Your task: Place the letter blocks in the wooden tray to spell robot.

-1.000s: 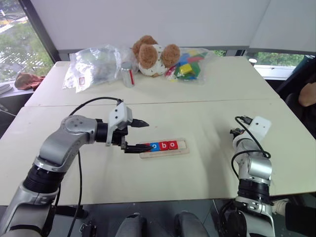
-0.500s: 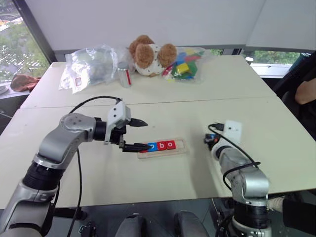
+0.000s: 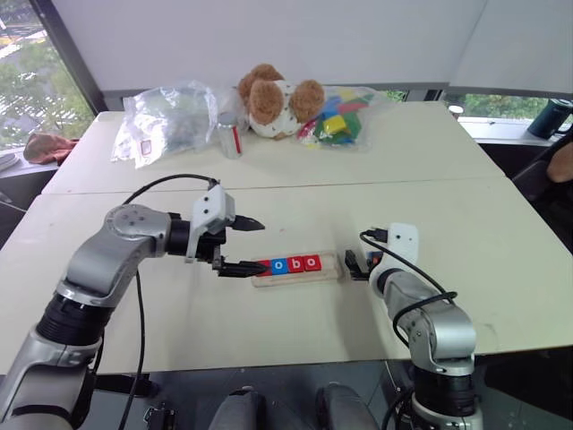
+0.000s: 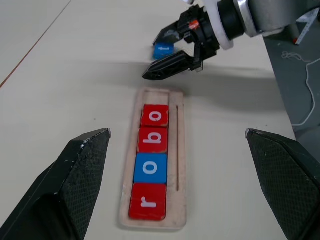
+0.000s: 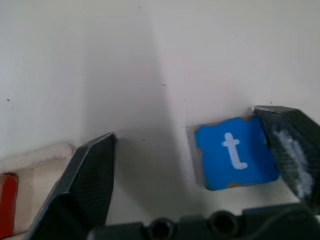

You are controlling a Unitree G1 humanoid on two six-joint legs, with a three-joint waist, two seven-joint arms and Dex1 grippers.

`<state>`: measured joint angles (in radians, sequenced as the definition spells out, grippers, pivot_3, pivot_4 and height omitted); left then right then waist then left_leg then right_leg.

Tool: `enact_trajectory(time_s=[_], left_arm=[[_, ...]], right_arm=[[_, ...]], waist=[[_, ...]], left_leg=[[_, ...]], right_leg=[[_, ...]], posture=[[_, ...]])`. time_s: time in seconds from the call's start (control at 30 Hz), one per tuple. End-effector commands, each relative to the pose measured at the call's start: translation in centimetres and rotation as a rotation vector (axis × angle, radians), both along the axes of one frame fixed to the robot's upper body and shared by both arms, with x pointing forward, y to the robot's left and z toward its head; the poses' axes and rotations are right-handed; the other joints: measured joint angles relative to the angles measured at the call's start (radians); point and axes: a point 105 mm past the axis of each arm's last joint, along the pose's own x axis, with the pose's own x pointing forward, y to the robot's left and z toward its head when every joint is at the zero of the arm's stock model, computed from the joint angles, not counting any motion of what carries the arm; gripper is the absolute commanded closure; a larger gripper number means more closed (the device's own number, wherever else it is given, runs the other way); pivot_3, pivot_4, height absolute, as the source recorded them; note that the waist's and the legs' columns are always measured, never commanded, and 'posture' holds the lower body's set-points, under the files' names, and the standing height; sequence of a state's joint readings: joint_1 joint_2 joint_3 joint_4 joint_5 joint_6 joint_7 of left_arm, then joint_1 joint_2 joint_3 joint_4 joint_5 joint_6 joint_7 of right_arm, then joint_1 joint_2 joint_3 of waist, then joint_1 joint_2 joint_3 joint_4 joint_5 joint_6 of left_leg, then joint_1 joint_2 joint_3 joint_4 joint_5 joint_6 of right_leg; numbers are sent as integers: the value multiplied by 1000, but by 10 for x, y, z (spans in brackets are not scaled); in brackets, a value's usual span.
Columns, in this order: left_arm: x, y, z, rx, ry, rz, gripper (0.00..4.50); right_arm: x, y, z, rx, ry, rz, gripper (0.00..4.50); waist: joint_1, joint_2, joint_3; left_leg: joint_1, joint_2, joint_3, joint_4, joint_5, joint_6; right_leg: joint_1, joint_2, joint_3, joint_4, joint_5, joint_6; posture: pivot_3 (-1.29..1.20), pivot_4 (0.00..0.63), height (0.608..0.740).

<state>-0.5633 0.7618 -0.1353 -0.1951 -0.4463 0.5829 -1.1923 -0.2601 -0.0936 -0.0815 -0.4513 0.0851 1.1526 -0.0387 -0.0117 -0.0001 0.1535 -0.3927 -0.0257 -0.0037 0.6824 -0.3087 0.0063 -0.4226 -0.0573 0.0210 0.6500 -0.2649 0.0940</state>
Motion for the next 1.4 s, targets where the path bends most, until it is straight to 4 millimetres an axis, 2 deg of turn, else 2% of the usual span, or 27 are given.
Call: enact_trajectory(time_s=[0.03, 0.1, 0.2, 0.27, 0.37, 0.47, 0.73, 1.0, 1.1, 1.17, 1.27, 1.33, 1.4], left_arm=[[-2, 7, 11, 2, -23, -7, 0], [-5, 11, 10, 24, -8, -21, 0], [-8, 16, 8, 61, 5, -43, 0], [-9, 18, 7, 76, 8, -49, 0], [-11, 21, 8, 88, 11, -48, 0], [-14, 24, 6, 99, 16, -47, 0], [-19, 25, 4, 94, 19, -16, 0], [-23, 29, 4, 95, 19, 18, 0], [-24, 30, 4, 94, 18, 26, 0], [-25, 31, 3, 94, 19, 31, 0], [-25, 32, 2, 96, 19, 38, 0], [-25, 32, 2, 95, 20, 42, 0], [-24, 35, 1, 98, 21, 50, 0]], right_arm=[[8, -1, 53, -18, -179, 209, 59], [8, 6, 75, -9, -237, 482, 59], [-5, -9, 75, -77, -159, 826, 59], [-11, -33, 67, -100, -59, 958, 59], [-6, -66, 59, -221, 29, 1061, 59], [-2, -85, 46, -383, 110, 1202, 59], [25, -76, 45, -401, 90, 1334, 59], [26, -66, 31, -388, 176, 1449, 59], [28, -66, 28, -399, 187, 1454, 869], [30, -65, 27, -399, 189, 1450, 1933], [31, -65, 27, -399, 192, 1451, 3274], [33, -63, 30, -394, 181, 1449, 3381], [37, -51, 41, -387, 146, 1473, 3381]], waist=[[-2, 0, 1], [-5, 0, 1], [-5, 0, 1], [0, -1, 2], [-2, -2, 2], [-11, -2, 4], [-6, -3, 5], [-1, -2, 5], [-5, -2, 5], [-5, -2, 5], [-5, -2, 5], [-5, -2, 5], [-5, -2, 5]], left_leg=[[0, 0, 0, 0, 0, 0], [0, -1, 1, 0, -1, 1], [0, 1, 0, -1, -1, 2], [1, 2, -1, -1, -2, 3], [0, 2, 1, 0, -3, 4], [1, 2, 4, 1, -3, 4], [1, 5, 4, 0, -2, 3], [0, 1, 4, 0, -2, 2], [0, 1, 4, 0, -1, 0], [0, 1, 4, 0, 1, -2], [0, 1, 4, -1, 1, -4], [0, 1, 4, 0, 1, -4], [0, 1, 4, 0, 1, -4]], right_leg=[[0, 0, 0, 0, 0, 0], [0, 1, 0, -1, 0, 0], [1, 3, -2, -3, 0, 0], [2, 5, -3, -4, 0, 0], [3, 5, -1, -5, 0, 0], [3, 5, 1, -5, 0, 0], [0, 4, 3, -3, 0, 0], [0, -3, 1, -3, 0, 0], [-1, -3, 1, -3, 0, 0], [-1, -3, 1, -3, 0, 0], [-1, -3, 1, -3, 0, 0], [-1, -3, 1, -3, 0, 0], [-1, -3, 1, -3, 0, 0]], posture=[[0, 150, 740], [0, 150, 740], [0, 150, 740], [0, 150, 740], [0, 150, 740], [0, 150, 740], [0, 150, 740], [0, 150, 740], [0, 150, 740], [0, 150, 740], [0, 150, 740], [0, 150, 740], [0, 150, 740]])
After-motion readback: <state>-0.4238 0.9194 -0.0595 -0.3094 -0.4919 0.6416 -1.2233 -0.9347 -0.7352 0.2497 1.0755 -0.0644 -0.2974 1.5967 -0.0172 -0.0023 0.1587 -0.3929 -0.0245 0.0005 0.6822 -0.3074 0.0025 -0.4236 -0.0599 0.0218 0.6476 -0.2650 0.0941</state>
